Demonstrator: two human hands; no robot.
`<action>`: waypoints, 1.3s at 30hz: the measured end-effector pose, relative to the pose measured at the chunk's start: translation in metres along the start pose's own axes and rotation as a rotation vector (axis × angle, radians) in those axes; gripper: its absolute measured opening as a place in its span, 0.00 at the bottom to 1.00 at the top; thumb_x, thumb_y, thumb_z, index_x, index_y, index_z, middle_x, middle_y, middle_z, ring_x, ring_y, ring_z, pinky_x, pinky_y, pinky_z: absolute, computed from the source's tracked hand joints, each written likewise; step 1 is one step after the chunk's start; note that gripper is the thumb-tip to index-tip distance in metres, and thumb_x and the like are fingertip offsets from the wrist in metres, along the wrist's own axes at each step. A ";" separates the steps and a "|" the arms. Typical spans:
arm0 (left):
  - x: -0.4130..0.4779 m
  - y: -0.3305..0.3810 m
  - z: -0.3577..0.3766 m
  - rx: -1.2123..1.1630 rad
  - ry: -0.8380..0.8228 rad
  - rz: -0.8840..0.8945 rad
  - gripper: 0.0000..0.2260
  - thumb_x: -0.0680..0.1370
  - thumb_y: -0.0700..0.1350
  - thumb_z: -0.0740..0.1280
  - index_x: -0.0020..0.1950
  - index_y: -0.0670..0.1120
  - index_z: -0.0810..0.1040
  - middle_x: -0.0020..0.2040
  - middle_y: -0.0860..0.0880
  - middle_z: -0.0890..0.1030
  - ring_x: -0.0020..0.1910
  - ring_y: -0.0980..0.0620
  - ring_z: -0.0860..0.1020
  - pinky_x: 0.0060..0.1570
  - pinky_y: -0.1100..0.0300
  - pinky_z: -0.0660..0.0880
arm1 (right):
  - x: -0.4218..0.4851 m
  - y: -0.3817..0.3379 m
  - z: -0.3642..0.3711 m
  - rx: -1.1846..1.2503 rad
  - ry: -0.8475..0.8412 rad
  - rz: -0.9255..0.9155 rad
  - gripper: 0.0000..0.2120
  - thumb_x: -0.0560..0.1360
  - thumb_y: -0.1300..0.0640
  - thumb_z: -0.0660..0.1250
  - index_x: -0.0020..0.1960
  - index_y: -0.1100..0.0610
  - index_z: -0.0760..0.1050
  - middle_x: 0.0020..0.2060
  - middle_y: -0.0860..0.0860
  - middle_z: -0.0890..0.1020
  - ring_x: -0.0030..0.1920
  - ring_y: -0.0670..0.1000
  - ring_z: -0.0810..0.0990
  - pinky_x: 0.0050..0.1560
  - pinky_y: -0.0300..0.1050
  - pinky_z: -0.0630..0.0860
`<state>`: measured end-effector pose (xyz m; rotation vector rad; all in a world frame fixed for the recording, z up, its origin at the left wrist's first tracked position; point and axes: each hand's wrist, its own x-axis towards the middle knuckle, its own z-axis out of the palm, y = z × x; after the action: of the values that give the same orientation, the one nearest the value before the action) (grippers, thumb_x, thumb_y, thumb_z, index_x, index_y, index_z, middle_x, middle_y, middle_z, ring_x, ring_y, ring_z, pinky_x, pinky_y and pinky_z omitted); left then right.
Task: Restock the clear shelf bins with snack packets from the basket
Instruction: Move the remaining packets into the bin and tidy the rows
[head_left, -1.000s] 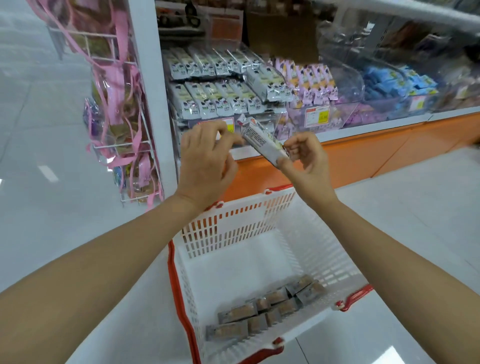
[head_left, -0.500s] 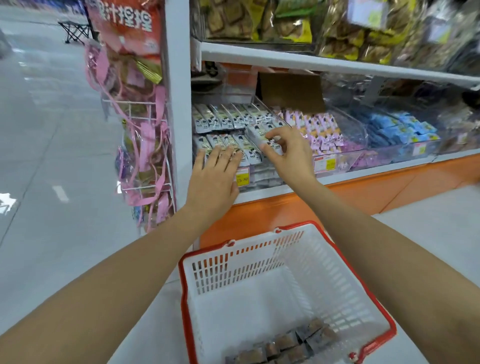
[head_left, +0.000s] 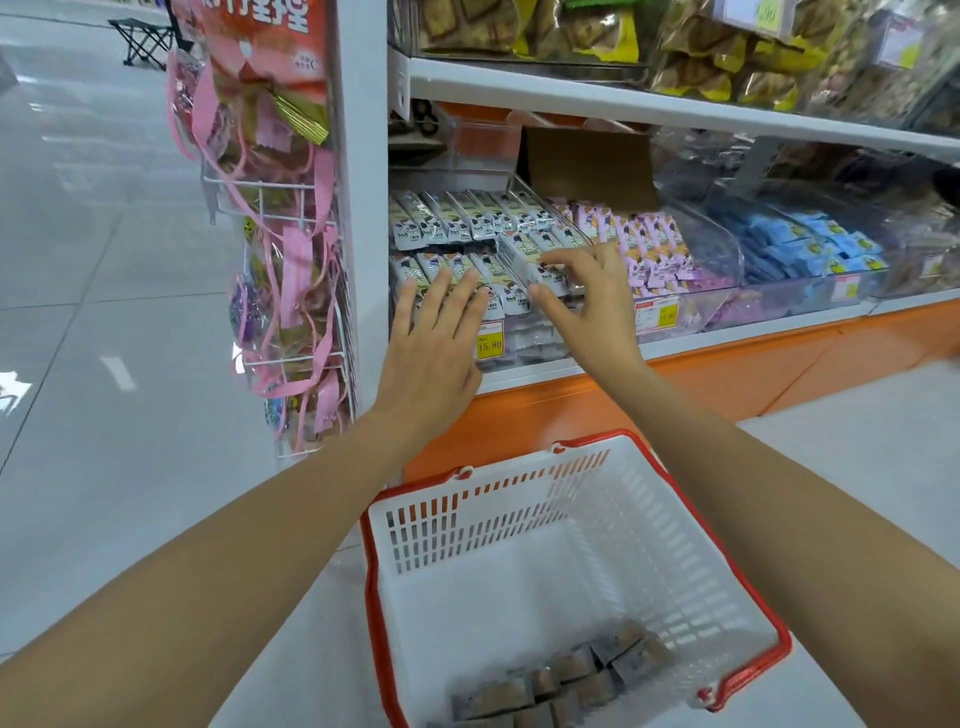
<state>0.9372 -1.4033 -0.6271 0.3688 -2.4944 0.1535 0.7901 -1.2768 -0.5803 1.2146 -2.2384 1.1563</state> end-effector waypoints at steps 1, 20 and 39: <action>-0.003 0.002 0.000 -0.029 0.054 0.033 0.28 0.74 0.43 0.65 0.74 0.43 0.67 0.73 0.43 0.68 0.74 0.42 0.62 0.74 0.42 0.55 | -0.007 0.002 -0.002 0.036 0.013 -0.022 0.12 0.76 0.53 0.70 0.57 0.55 0.78 0.49 0.48 0.71 0.51 0.45 0.72 0.50 0.30 0.68; -0.132 0.008 0.120 -0.144 -0.614 0.100 0.30 0.81 0.47 0.60 0.80 0.46 0.51 0.78 0.47 0.61 0.73 0.47 0.64 0.73 0.51 0.59 | -0.264 0.127 0.077 0.114 -1.000 0.333 0.10 0.73 0.47 0.73 0.53 0.48 0.79 0.42 0.43 0.80 0.41 0.43 0.78 0.42 0.31 0.72; -0.139 0.006 0.129 -0.090 -0.557 0.128 0.31 0.82 0.49 0.58 0.81 0.46 0.47 0.80 0.47 0.57 0.75 0.48 0.62 0.75 0.51 0.57 | -0.323 0.122 0.103 -0.015 -1.506 0.210 0.08 0.72 0.56 0.71 0.51 0.54 0.83 0.43 0.45 0.76 0.44 0.45 0.75 0.48 0.38 0.73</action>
<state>0.9720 -1.3909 -0.8137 0.2355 -3.0633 -0.0161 0.8848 -1.1489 -0.9035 2.3344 -3.3382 0.0639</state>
